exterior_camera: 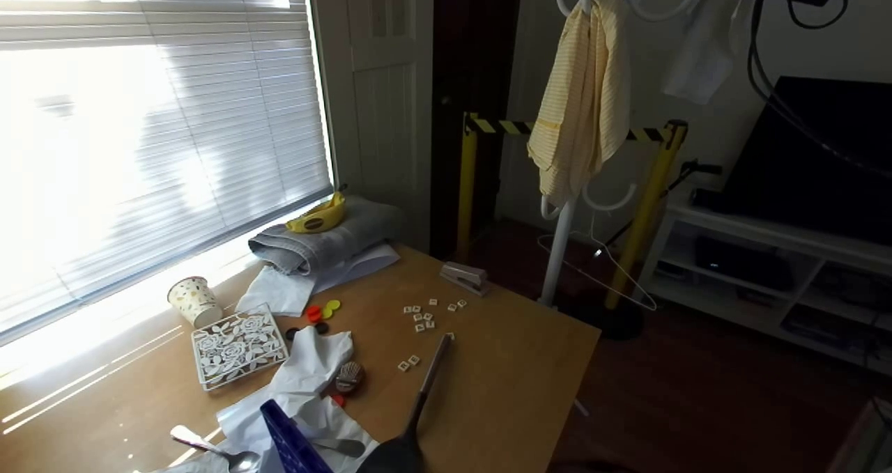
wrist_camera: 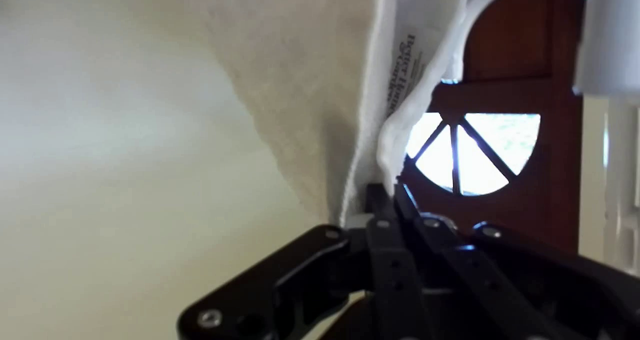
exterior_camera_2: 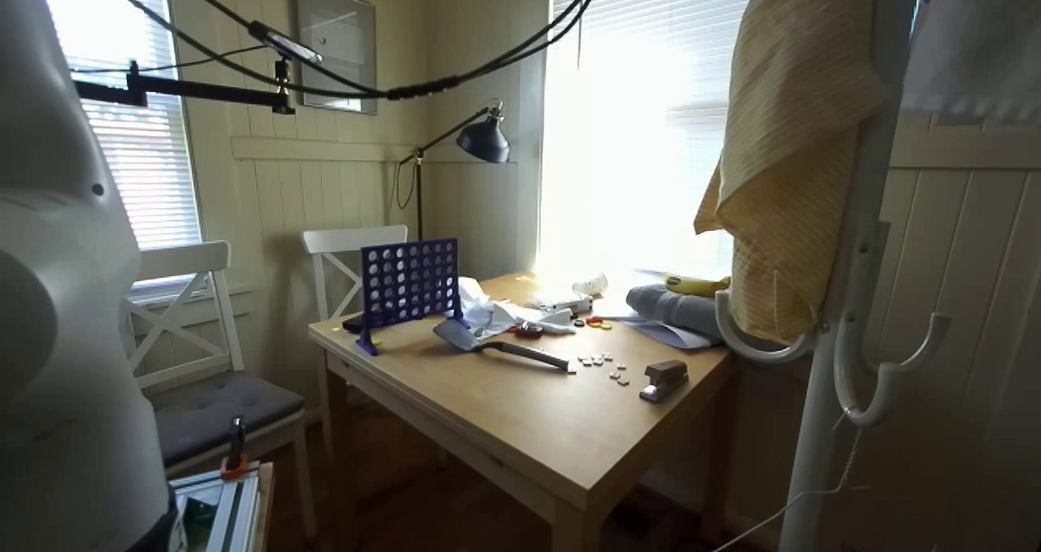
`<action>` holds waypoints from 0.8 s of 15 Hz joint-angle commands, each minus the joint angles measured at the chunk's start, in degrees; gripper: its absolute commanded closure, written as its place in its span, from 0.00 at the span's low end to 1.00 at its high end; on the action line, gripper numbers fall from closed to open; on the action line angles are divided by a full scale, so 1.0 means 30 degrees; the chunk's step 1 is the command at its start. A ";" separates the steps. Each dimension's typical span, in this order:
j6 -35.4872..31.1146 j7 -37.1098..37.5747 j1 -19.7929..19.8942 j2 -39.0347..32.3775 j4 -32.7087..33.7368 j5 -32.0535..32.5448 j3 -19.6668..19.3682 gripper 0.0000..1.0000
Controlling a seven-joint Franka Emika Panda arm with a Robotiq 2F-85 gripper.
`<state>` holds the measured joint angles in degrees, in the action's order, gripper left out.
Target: Remove the white cloth from the blue object on the left and put it on the white coat hanger
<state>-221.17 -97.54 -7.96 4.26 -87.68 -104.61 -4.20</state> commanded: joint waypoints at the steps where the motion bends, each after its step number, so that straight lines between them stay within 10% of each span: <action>1: 0.0431 -0.1383 -0.0835 -0.1664 0.3426 -0.0664 0.0734 0.99; 12: 0.2554 -0.3234 -0.0754 -0.2073 0.5054 -0.7409 0.0795 0.99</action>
<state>-214.37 -101.17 -11.45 -0.86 -75.90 -117.83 -1.04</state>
